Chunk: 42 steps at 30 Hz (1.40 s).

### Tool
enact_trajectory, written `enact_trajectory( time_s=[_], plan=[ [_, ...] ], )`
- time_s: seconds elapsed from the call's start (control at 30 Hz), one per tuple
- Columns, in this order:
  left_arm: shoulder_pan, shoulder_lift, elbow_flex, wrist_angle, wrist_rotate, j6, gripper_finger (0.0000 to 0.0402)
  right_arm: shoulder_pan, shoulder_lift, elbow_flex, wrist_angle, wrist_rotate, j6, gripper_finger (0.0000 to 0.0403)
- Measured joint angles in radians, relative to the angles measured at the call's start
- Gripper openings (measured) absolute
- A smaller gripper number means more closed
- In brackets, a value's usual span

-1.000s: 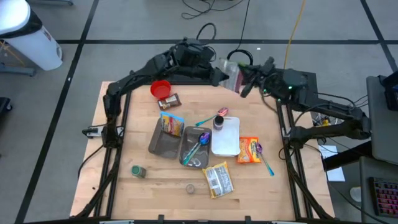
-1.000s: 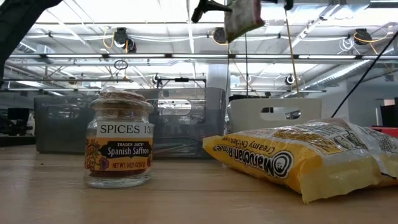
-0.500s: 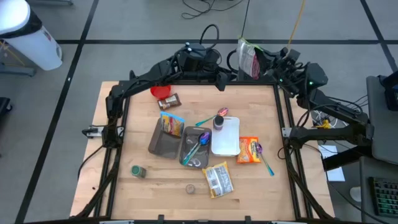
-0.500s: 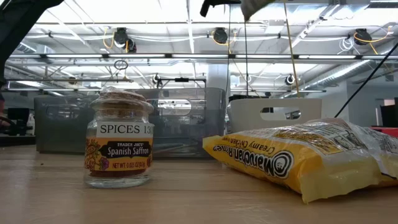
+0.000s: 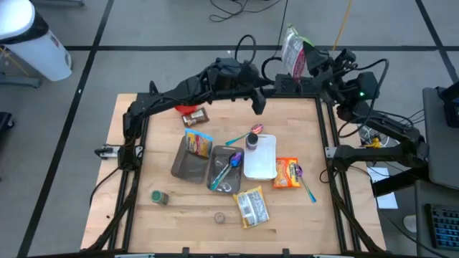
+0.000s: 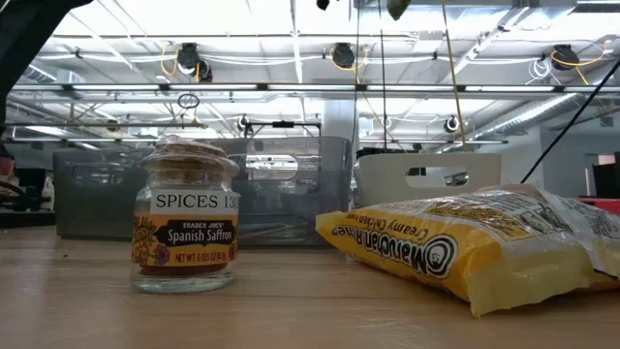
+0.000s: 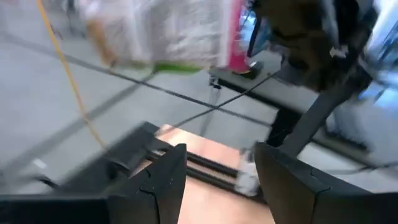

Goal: Pick & Place Food Item
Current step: Put the green pack into the left gray bin

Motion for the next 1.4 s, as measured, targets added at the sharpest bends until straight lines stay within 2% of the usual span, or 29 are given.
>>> enact_trajectory(
  time_s=[0.1, 0.23, 0.33, 0.4, 0.6, 0.77, 0.97, 1.17, 1.4],
  plan=[
    [-0.043, -0.001, 0.000, -0.034, -0.153, 0.188, 0.0188, 0.000, 0.020, 0.000, 0.046, 0.000, 0.089, 0.0000],
    [-0.107, 0.000, 0.000, -0.045, -0.464, 0.505, 0.0180, 0.000, 0.050, 0.000, 0.126, 0.015, 0.229, 0.0000],
    [-0.146, 0.021, 0.002, 0.041, -0.716, 0.750, 0.0180, 0.000, 0.075, 0.000, 0.170, 0.063, 0.362, 0.0000],
    [-0.163, 0.039, 0.000, 0.100, -0.825, 0.930, 0.0181, 0.000, 0.093, 0.000, 0.201, 0.092, 0.451, 0.0000],
    [-0.171, 0.101, 0.000, 0.341, -0.843, 1.366, 0.0182, 0.003, 0.153, 0.022, 0.237, 0.136, 0.641, 0.0000],
    [-0.171, 0.134, 0.000, 0.455, -0.860, 1.564, 0.0182, 0.003, 0.171, 0.074, 0.257, 0.133, 0.662, 0.0000],
    [-0.165, 0.146, 0.000, 0.635, -0.836, 1.629, 0.0182, 0.003, 0.173, 0.129, 0.257, 0.105, 0.662, 0.0000],
    [-0.161, 0.146, 0.000, 0.754, -0.724, 1.617, 0.0182, 0.003, 0.173, 0.140, 0.256, 0.106, 0.676, 0.0000],
    [-0.151, 0.145, 0.000, 0.785, -0.634, 1.563, 0.0182, 0.030, 0.213, 0.140, 0.308, 0.111, 0.730, 0.0000]
  ],
)
